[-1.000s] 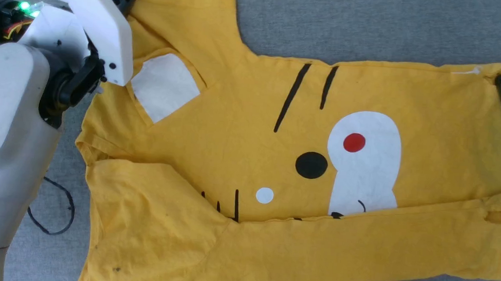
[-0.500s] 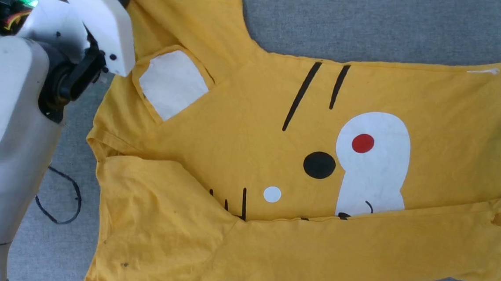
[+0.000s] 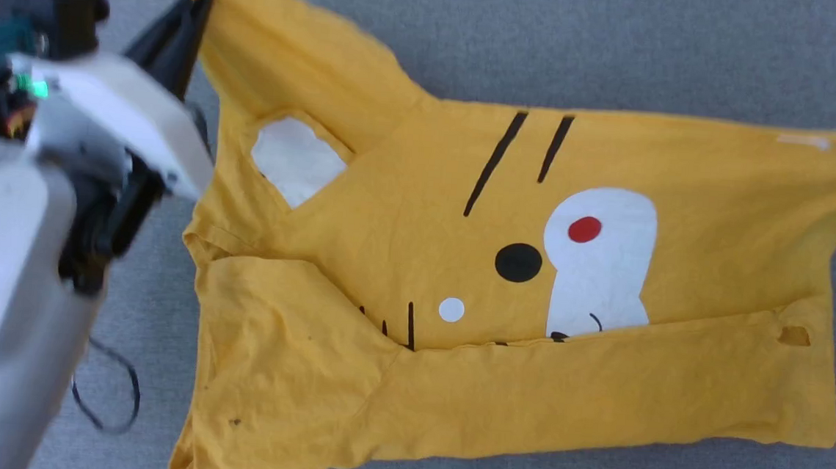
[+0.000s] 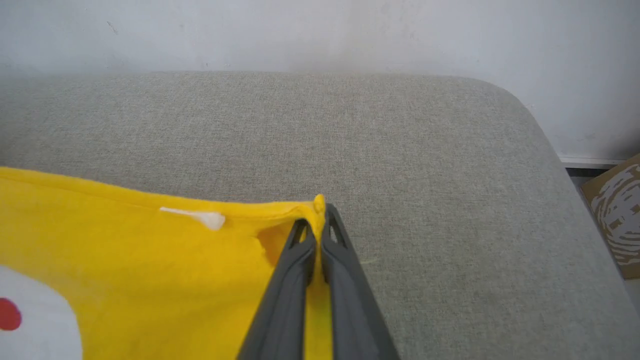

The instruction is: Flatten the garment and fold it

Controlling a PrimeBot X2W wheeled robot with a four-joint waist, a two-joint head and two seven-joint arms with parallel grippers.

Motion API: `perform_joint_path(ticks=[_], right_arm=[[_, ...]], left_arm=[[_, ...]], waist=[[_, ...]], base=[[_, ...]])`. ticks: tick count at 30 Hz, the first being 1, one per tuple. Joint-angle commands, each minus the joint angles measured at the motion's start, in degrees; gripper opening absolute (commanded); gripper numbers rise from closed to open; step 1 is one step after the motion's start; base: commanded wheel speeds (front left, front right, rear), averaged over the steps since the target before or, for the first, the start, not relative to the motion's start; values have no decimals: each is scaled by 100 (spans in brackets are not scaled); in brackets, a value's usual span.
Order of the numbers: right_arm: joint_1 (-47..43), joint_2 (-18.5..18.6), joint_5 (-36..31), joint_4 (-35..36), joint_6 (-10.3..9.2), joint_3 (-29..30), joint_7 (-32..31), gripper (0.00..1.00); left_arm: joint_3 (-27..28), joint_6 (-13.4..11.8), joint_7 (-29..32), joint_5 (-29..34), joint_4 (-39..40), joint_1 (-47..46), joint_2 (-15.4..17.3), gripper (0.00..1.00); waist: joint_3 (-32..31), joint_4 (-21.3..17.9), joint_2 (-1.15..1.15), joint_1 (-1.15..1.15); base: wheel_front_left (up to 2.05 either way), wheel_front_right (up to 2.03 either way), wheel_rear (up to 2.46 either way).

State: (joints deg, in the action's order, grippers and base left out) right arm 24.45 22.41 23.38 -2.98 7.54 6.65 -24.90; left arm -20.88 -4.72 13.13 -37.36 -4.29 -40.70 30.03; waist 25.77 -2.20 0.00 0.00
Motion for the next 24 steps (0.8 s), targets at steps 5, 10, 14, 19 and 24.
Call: perform_joint_path(ticks=[5, 10, 14, 19, 24], right_arm=[[-693, -158, 59, 213, -5, 90, 242, 0], [-1487, -415, 71, 482, -5, 321, 354, 0], [-2174, -746, 121, 707, -5, 540, 348, 0], [-2800, -1088, 83, 806, -5, 702, 357, 0], [-3023, -1291, -108, 724, -5, 637, 397, 0]], left_arm=[[147, -229, -405, -124, 646, 1100, 94, 0], [207, -525, -712, -210, 1236, 2315, 97, 0], [268, -790, -920, -374, 1548, 3315, 6, 0], [252, -919, -1106, -605, 1582, 4253, -140, 0], [139, -823, -1164, -804, 1221, 4541, -317, 0]], waist=[[-500, 106, 0, 0], [-804, 179, 0, 0], [-993, 213, 0, 0], [-1179, 213, 0, 0], [-1380, 216, 0, 0]], base=[[0, 0, 0], [0, 0, 0], [0, 0, 0], [0, 0, 0], [0, 0, 0]])
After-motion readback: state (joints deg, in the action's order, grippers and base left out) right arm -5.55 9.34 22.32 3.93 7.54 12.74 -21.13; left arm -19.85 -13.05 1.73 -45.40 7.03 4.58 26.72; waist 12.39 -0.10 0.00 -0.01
